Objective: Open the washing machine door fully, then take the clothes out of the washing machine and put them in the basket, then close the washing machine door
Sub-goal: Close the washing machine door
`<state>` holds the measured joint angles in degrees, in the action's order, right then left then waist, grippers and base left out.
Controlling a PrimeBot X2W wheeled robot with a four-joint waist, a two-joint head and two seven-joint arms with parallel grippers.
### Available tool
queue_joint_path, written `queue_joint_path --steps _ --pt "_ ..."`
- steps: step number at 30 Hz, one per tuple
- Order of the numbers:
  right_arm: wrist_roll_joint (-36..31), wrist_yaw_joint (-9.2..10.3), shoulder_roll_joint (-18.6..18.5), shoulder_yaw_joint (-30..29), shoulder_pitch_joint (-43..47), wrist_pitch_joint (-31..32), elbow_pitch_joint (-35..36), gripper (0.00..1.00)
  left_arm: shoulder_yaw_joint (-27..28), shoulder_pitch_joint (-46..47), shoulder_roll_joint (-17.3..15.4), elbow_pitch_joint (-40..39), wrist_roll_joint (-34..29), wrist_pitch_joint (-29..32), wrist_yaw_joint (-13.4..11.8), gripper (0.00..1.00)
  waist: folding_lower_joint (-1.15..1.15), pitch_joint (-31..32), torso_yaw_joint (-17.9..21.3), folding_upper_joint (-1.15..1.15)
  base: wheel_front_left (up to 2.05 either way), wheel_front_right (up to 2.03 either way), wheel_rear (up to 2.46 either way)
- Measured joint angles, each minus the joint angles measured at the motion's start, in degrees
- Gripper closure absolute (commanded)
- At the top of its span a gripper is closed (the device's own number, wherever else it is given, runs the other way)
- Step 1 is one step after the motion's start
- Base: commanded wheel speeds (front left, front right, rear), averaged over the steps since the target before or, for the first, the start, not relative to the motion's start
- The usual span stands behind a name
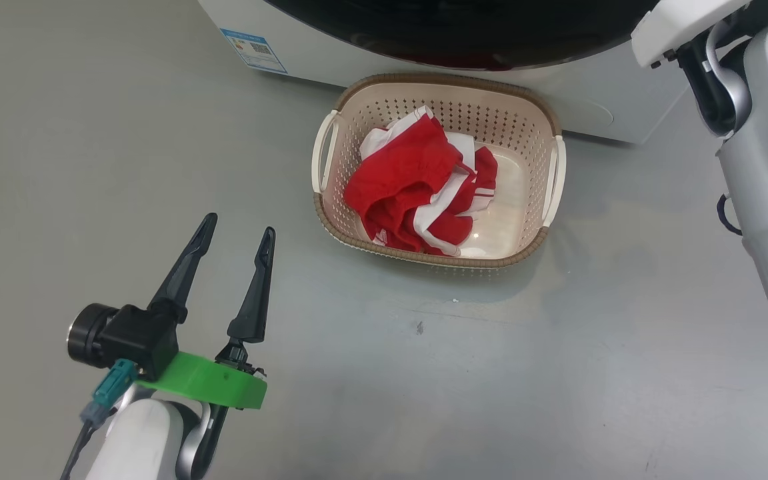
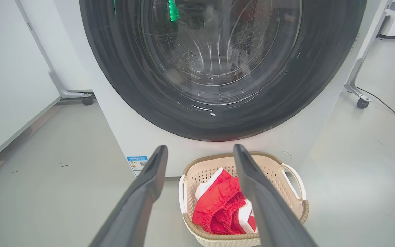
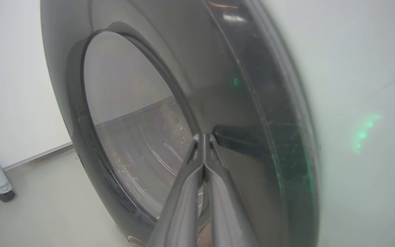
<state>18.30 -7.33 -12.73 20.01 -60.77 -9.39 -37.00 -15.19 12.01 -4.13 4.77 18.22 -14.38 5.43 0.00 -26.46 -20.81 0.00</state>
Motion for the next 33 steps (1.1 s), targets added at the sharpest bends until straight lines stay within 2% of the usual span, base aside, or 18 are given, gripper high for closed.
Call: queue_joint_path --steps 6,17,18,19,20,21,28,33 --pt "2.05 0.42 1.33 -0.15 3.65 -3.38 -0.94 1.00 0.44 0.01 0.01 0.68 -0.19 -0.07 0.14 0.00 0.00 1.66 0.50 0.00 0.00 0.00 0.00" --pt "3.82 0.44 3.75 -0.75 17.16 -4.61 -1.21 1.00 2.29 -0.80 -0.02 1.21 -0.37 -0.07 -0.11 0.00 0.00 6.01 2.58 0.00 0.00 0.00 0.00" --pt "3.81 0.76 3.96 -0.77 18.09 -4.64 -0.85 0.75 2.27 -0.96 -0.02 1.21 -0.54 -0.07 -0.11 0.00 0.00 6.32 2.89 0.00 0.00 0.00 0.00" --pt "3.82 1.01 4.09 -0.82 19.02 -4.64 -0.60 0.43 2.29 -1.09 -0.04 1.21 -0.77 -0.07 -0.11 0.00 0.00 6.64 3.19 0.00 0.00 0.00 0.00" --pt "3.89 1.01 4.30 -0.94 20.04 -4.64 -0.36 0.18 2.33 -1.34 -0.05 1.18 -0.79 -0.07 -0.11 0.00 0.00 6.96 3.51 0.00 0.00 0.00 0.00" --pt "3.87 1.20 4.52 -0.90 20.97 -4.64 -0.16 0.00 2.43 -1.66 -0.09 1.15 -0.81 -0.07 -0.11 0.00 0.00 7.26 3.85 0.00 0.00 0.00 0.00" --pt "3.75 3.78 5.57 -1.64 26.83 -4.81 2.72 0.00 2.75 -3.15 -0.22 1.19 -0.83 -0.07 -0.12 0.00 0.00 9.53 6.14 0.00 0.00 0.00 0.00" --pt "2.98 6.06 5.68 -3.56 30.32 -4.82 7.73 0.00 3.15 -4.39 -0.37 1.49 -1.18 -0.07 -0.60 0.00 0.00 11.44 7.66 0.00 0.00 0.00 0.00"
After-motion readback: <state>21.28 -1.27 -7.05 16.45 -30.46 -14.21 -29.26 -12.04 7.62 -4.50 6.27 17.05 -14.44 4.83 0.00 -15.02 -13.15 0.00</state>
